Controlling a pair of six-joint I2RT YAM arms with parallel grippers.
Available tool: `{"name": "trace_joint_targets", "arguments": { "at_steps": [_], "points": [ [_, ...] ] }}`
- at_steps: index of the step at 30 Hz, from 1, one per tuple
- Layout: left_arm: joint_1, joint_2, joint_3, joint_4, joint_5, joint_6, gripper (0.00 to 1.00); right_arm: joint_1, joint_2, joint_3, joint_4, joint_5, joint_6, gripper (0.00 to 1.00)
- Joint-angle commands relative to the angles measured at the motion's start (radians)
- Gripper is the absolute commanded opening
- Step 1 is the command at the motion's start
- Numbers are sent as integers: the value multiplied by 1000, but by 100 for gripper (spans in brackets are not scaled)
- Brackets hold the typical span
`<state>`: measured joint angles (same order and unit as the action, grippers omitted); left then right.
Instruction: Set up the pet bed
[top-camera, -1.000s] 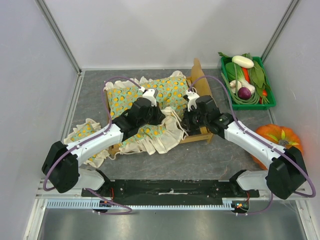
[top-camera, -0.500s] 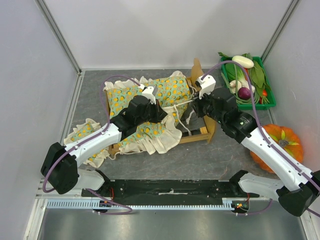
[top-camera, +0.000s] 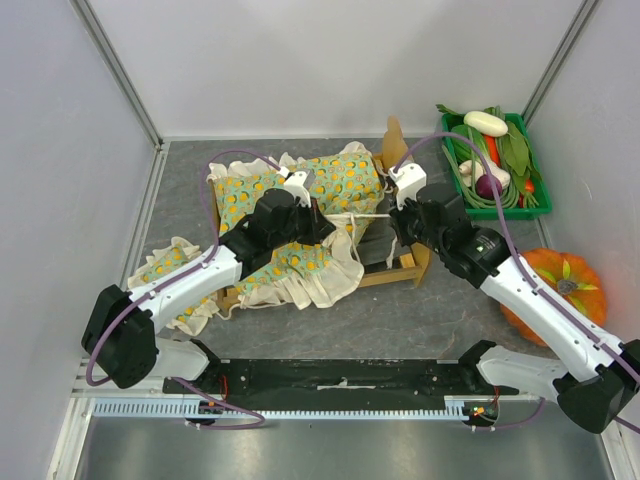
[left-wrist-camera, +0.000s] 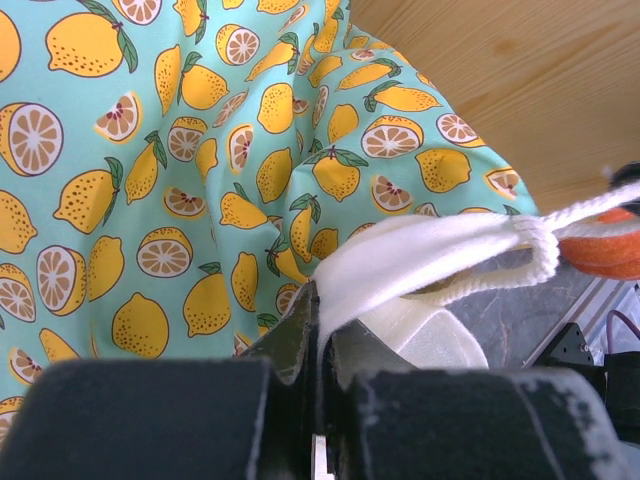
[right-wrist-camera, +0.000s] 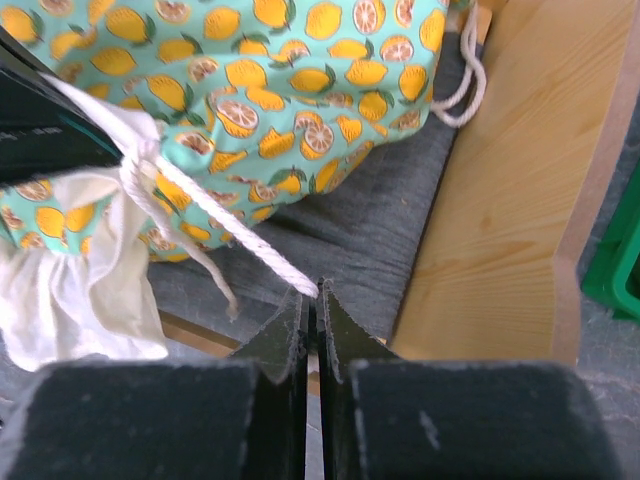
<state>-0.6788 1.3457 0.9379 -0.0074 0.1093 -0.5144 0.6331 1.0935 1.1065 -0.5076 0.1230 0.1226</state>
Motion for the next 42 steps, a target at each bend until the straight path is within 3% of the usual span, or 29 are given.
{"name": "trace_joint_targets", "arguments": {
  "at_steps": [1,9,15,18,20,21,25,36,42],
  "points": [
    [21,-5,30,-5,-7,36,2,-4,-17,-49,29,95,-9,6],
    [21,-2,30,-5,4,34,2,-4,35,-92,78,80,9,6],
    [22,0,36,-6,23,39,2,-6,46,-187,80,78,63,13],
    [22,4,41,-8,36,40,2,-4,25,-203,77,90,80,19],
    [22,6,42,-8,44,43,2,-4,9,-189,72,84,84,32],
    [22,9,45,-8,47,43,2,-4,3,-183,70,84,94,44],
    [24,12,48,-9,58,47,2,-4,-32,-168,83,11,118,46],
    [28,20,65,-25,73,51,2,-1,-46,-289,319,-279,241,22],
    [31,21,65,-25,78,48,2,14,-35,-324,402,-345,285,24]
  ]
}}
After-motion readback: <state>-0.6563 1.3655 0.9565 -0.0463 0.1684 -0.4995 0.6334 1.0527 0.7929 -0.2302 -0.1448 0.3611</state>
